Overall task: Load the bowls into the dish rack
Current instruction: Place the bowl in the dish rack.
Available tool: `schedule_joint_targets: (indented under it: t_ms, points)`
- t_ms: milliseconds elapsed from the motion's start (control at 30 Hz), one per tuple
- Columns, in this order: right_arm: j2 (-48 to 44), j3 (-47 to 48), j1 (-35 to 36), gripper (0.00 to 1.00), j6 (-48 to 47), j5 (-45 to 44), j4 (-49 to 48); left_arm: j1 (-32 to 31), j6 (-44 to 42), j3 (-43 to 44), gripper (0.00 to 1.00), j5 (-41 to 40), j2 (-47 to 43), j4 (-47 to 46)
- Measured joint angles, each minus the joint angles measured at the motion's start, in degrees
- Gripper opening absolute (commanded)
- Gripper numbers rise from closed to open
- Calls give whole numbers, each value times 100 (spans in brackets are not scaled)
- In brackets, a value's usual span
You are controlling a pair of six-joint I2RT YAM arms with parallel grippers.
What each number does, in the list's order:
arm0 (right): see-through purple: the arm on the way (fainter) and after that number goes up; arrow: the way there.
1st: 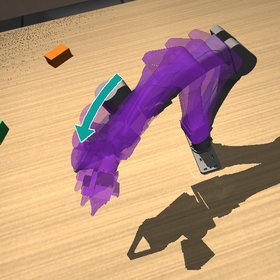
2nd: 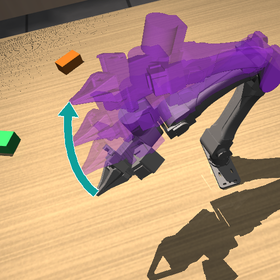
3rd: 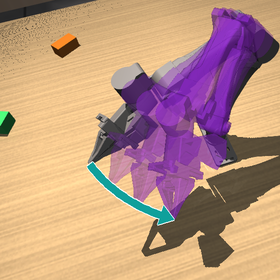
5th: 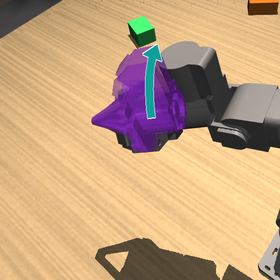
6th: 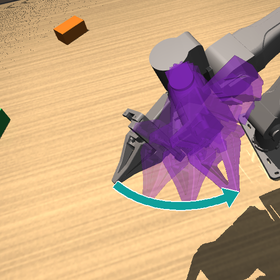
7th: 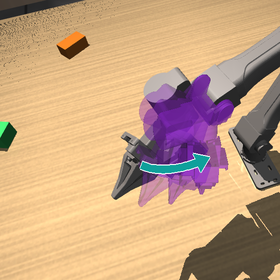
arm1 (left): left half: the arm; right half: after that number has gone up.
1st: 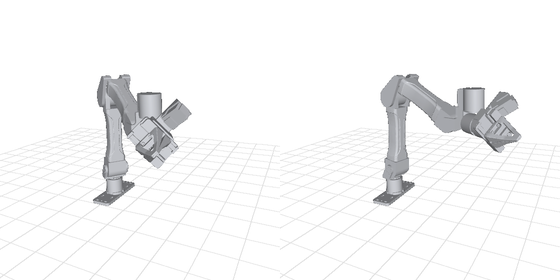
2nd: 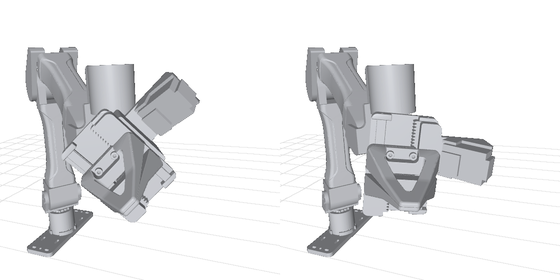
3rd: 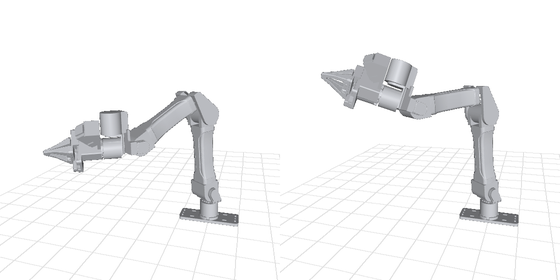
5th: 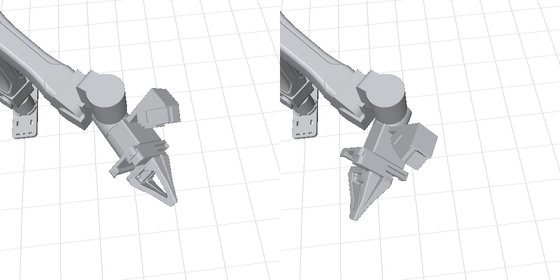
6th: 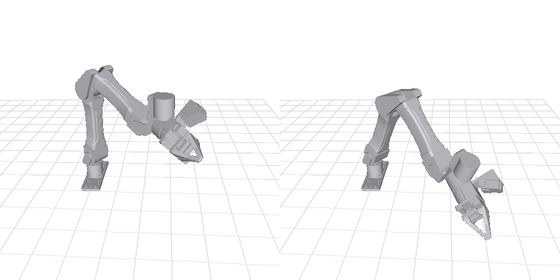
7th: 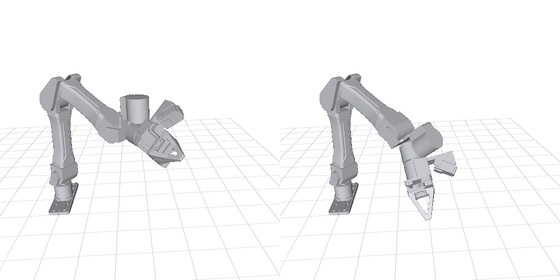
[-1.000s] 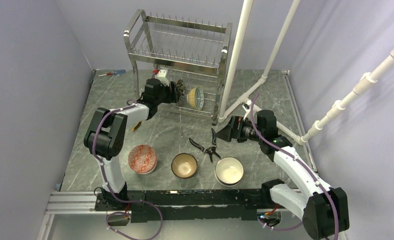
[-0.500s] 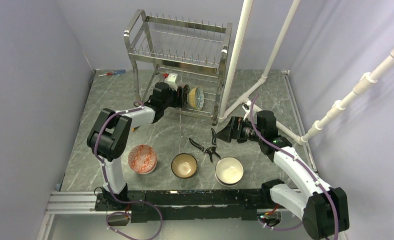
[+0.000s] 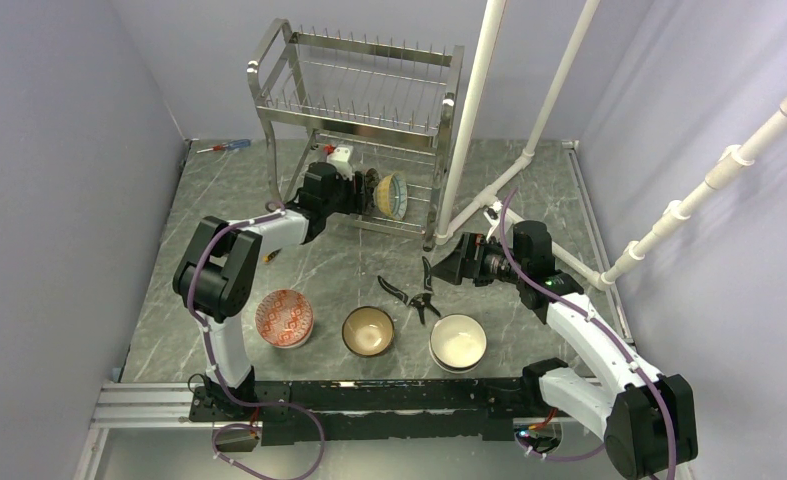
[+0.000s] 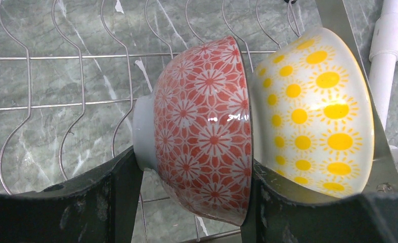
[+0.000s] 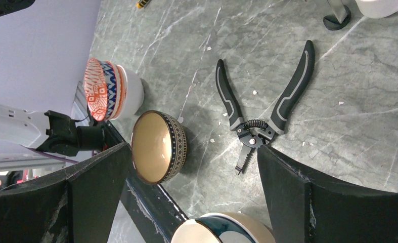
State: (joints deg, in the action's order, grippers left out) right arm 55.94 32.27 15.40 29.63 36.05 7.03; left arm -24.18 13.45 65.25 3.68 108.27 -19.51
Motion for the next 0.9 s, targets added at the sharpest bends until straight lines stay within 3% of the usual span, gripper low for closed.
schedule_joint_targets:
  t_ms: [333,433,567,900]
  points:
    - [4,0,0,100,0,0,0,4,151,144,64,-11,0,315]
    - [35,0,0,100,-2,0,0,-2,234,184,77,-52,-2,409]
    - [63,0,0,100,0,0,0,-37,396,199,85,-157,-46,702]
    - [68,0,0,100,0,2,0,-55,520,188,90,-378,-588,946]
